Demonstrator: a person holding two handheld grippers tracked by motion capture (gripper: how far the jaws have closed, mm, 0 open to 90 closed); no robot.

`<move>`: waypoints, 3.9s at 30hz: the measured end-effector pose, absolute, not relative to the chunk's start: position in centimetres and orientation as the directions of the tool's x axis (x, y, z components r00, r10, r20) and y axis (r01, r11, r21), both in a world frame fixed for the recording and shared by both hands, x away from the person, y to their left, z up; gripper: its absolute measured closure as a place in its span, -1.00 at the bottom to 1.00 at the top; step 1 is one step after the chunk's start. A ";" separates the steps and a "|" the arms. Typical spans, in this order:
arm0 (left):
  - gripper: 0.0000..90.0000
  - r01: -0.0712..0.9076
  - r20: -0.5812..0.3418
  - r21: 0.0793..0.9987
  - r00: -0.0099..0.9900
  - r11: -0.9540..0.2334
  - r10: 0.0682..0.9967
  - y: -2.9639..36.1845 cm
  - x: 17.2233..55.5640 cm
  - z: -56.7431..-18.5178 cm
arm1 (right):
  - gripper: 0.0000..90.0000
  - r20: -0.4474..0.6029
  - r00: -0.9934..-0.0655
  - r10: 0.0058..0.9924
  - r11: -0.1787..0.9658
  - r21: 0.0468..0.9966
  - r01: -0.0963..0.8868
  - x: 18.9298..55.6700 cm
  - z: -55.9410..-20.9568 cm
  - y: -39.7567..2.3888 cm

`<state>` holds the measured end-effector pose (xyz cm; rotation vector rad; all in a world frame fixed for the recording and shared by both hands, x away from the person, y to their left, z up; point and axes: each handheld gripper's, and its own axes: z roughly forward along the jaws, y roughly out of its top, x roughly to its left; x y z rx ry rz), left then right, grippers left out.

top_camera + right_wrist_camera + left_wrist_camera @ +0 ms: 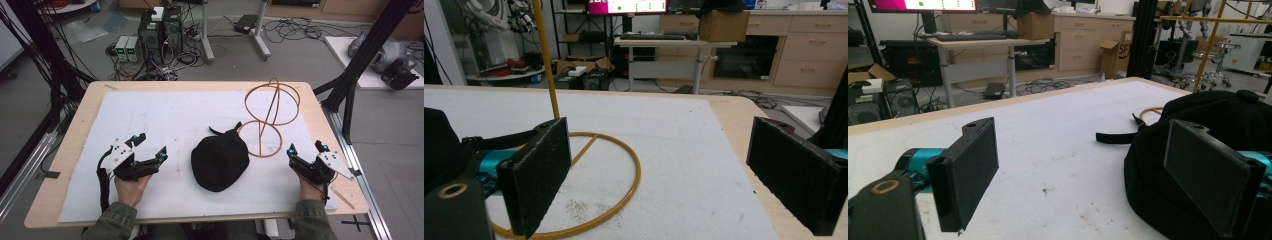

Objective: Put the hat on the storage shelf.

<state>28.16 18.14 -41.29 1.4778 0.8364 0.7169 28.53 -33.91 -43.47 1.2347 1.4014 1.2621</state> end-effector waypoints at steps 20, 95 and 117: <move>-0.68 0.129 -0.048 0.991 0.652 -0.048 0.756 11.4 28.7 -42.1 | -0.78 0.018 -0.149 0.989 -0.001 0.994 0.112 29.0 -43.4 -33.4; 0.96 0.101 0.002 0.988 0.756 -0.120 0.654 7.0 28.1 -42.1 | -0.78 0.026 -0.151 0.988 -0.011 0.995 0.103 29.1 -43.3 -33.5; 0.96 -0.083 -0.049 0.985 0.706 0.150 0.707 10.8 26.6 -37.9 | -0.78 0.022 -0.155 0.988 -0.007 0.995 0.099 29.2 -43.3 -33.4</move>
